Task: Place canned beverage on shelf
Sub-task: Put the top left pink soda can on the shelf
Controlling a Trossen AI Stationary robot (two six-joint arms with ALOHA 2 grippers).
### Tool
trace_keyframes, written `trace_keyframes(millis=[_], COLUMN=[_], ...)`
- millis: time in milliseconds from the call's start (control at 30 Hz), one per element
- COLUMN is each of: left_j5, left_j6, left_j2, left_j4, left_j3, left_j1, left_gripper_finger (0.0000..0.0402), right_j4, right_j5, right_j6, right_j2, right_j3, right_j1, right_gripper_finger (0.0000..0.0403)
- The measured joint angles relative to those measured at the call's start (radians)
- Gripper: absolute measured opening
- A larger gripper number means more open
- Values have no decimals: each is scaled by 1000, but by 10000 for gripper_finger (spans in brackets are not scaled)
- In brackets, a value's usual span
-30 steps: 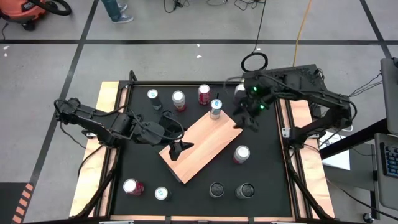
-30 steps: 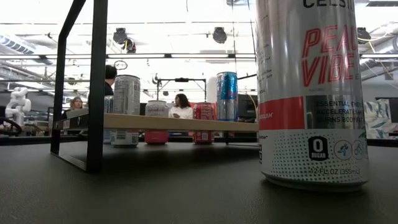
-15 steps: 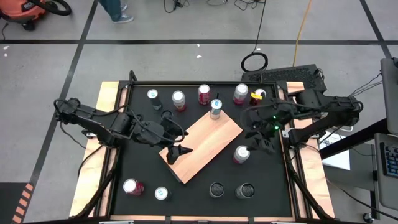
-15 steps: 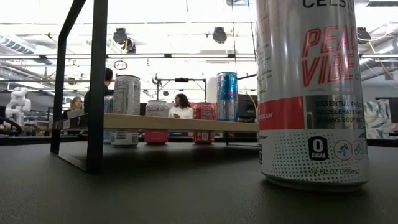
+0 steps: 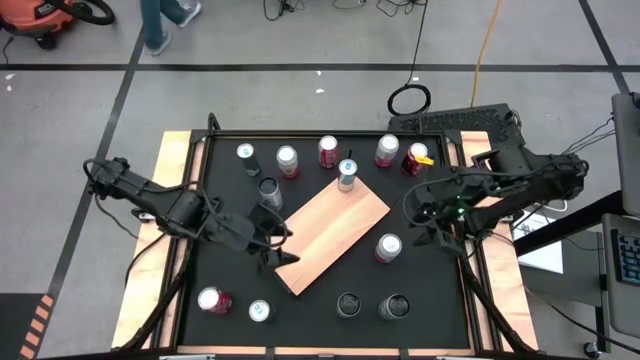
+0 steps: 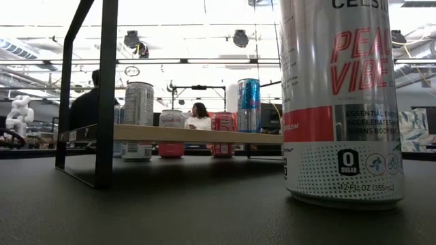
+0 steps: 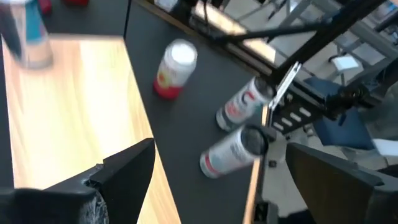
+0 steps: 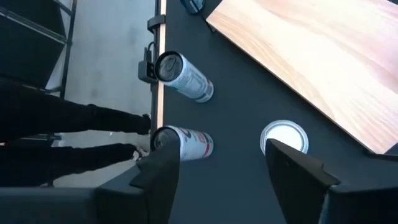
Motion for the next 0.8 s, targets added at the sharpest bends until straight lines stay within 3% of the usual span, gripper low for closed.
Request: trace_keyframes(millis=[533,800], left_j5=[27,149], left_j6=[-252,-347], left_j2=[-5,42], left_j4=[-145,-142], left_j3=[1,1], left_j1=[-145,-243], left_gripper_finger=[365,365], right_j4=[-50,-48], right_j5=[-4,5], right_j6=[27,26], right_j2=[-16,-17], right_j3=[0,0], right_j1=[128,146], right_gripper_finger=[212,212])
